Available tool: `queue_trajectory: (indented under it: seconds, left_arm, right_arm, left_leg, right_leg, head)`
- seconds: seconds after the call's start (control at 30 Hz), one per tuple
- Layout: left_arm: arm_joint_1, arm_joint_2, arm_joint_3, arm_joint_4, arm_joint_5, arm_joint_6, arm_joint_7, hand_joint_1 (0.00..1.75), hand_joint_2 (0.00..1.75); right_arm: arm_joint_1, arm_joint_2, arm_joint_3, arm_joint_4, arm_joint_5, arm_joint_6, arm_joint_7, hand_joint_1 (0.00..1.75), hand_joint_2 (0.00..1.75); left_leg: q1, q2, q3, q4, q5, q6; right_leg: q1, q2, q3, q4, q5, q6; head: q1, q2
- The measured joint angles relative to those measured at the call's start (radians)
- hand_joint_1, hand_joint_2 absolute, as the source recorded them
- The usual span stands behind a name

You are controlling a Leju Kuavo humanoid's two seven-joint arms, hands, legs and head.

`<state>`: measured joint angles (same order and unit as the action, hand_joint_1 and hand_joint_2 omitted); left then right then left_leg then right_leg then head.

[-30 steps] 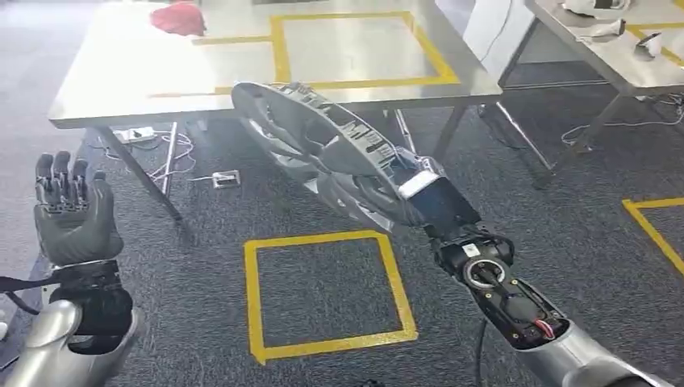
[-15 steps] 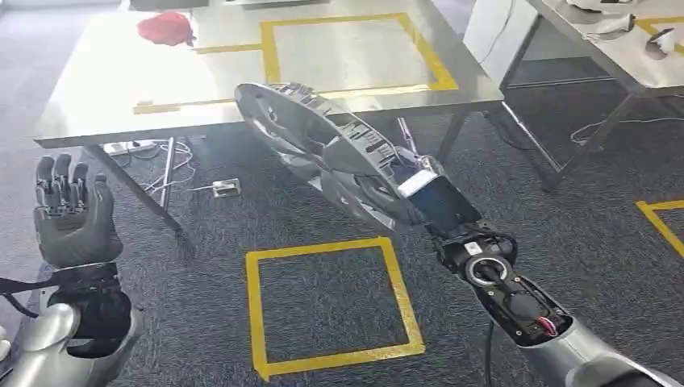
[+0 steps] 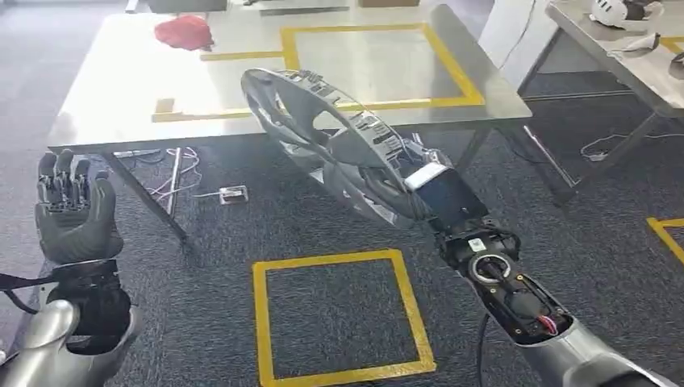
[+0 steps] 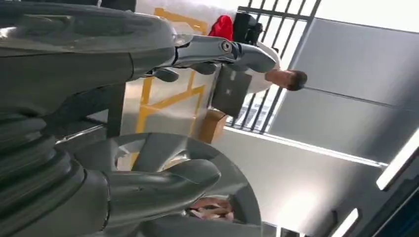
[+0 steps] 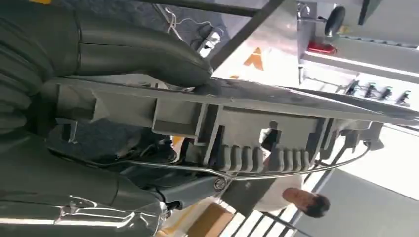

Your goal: Take the parts from the cabinet and place them on the table.

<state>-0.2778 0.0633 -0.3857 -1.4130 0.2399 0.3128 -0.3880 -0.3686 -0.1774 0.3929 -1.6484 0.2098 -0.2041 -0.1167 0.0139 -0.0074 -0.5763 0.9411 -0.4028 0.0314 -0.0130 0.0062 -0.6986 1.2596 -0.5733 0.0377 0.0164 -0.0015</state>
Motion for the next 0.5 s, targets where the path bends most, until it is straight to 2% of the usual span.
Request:
queue_trajectory:
  seconds: [0.03,0.07,0.13,0.17,0.2,0.27,0.3,0.33,0.37,0.43,0.47,0.5]
  left_arm:
    - [0.000,0.000,0.000,0.000,0.000,0.000,0.000,0.00,1.75]
    - [0.000,0.000,0.000,0.000,0.000,-0.001,-0.002,0.00,1.75]
    - [0.000,-0.001,0.000,0.000,0.000,-0.002,-0.005,0.00,1.75]
    - [-0.001,-0.001,0.000,0.001,0.001,-0.003,-0.007,0.00,1.75]
    - [-0.002,0.000,0.000,0.000,0.003,-0.005,-0.008,0.00,1.75]
    - [-0.003,0.000,0.000,-0.001,0.005,-0.008,-0.008,0.00,1.75]
    - [-0.006,0.000,0.000,-0.004,0.006,-0.008,-0.009,0.00,1.75]
    - [-0.007,0.001,0.000,-0.004,0.007,-0.009,-0.011,0.00,1.75]
    - [-0.008,0.001,0.000,-0.004,0.007,-0.009,-0.013,0.00,1.75]
    - [-0.005,0.003,0.000,-0.004,0.009,-0.010,-0.013,0.00,1.75]
    - [-0.002,0.003,0.000,-0.004,0.008,-0.010,-0.013,0.00,1.75]
    - [-0.001,0.003,0.000,-0.003,0.009,-0.010,-0.013,0.00,1.75]
  right_arm:
    - [0.000,-0.002,-0.003,0.000,0.001,0.000,0.000,1.75,1.75]
    - [-0.002,-0.004,-0.005,0.000,0.008,0.000,0.000,1.75,1.75]
    - [-0.017,-0.011,-0.012,0.000,0.021,-0.001,-0.001,1.75,1.75]
    - [-0.025,-0.014,-0.020,0.003,0.024,-0.002,-0.005,1.75,1.75]
    - [-0.042,-0.016,-0.023,0.006,0.026,-0.003,-0.006,1.75,1.75]
    - [-0.067,-0.018,-0.033,0.010,0.029,-0.004,-0.012,1.75,1.75]
    - [-0.073,-0.019,-0.037,0.011,0.029,-0.004,-0.014,1.75,1.75]
    - [-0.078,-0.020,-0.042,0.014,0.031,-0.004,-0.019,1.75,1.75]
    - [-0.089,-0.026,-0.049,0.020,0.034,-0.006,-0.022,1.75,1.75]
    - [-0.110,-0.027,-0.055,0.034,0.036,-0.011,-0.028,1.75,1.75]
    - [-0.116,-0.028,-0.060,0.040,0.036,-0.013,-0.030,1.75,1.75]
    - [-0.118,-0.029,-0.065,0.047,0.036,-0.013,-0.031,1.75,1.75]
  left_leg:
    - [0.000,-0.003,0.015,0.000,-0.010,-0.001]
    - [0.000,-0.004,0.030,0.000,-0.020,-0.002]
    - [-0.001,-0.005,0.056,-0.001,-0.041,-0.008]
    - [-0.005,-0.006,0.064,0.003,-0.049,-0.014]
    - [-0.005,-0.007,0.056,0.002,-0.053,-0.019]
    - [-0.008,-0.005,0.066,-0.001,-0.055,-0.027]
    - [-0.007,-0.004,0.073,-0.002,-0.059,-0.032]
    - [-0.004,-0.001,0.062,0.026,-0.061,-0.036]
    - [-0.004,0.001,0.027,0.089,-0.068,-0.040]
    - [-0.002,0.001,-0.085,0.253,-0.122,-0.049]
    - [-0.002,0.001,-0.134,0.310,-0.148,-0.052]
    - [-0.002,0.001,-0.162,0.327,-0.154,-0.054]
  right_leg:
    - [0.000,0.000,0.003,-0.035,0.030,-0.003]
    - [0.000,0.000,0.019,-0.100,0.080,-0.010]
    - [0.004,0.000,0.066,-0.275,0.220,-0.025]
    - [0.011,0.002,0.067,-0.304,0.222,-0.028]
    - [0.013,0.000,0.094,-0.322,0.208,-0.032]
    - [0.016,0.000,0.093,-0.322,0.206,-0.043]
    - [0.009,0.002,0.106,-0.328,0.206,-0.045]
    - [0.005,0.001,0.123,-0.337,0.204,-0.049]
    - [0.005,0.001,0.130,-0.340,0.199,-0.056]
    - [0.004,0.002,0.135,-0.340,0.189,-0.062]
    - [0.005,0.004,0.140,-0.340,0.182,-0.062]
    - [0.005,0.004,0.148,-0.339,0.174,-0.062]
  head:
    - [0.004,0.000]
    - [0.008,0.000]
    - [0.019,0.000]
    - [0.016,0.000]
    - [0.021,0.000]
    - [0.016,0.000]
    - [0.014,0.000]
    - [0.012,0.000]
    - [0.007,0.000]
    - [-0.008,0.000]
    - [-0.012,0.000]
    - [-0.016,0.000]
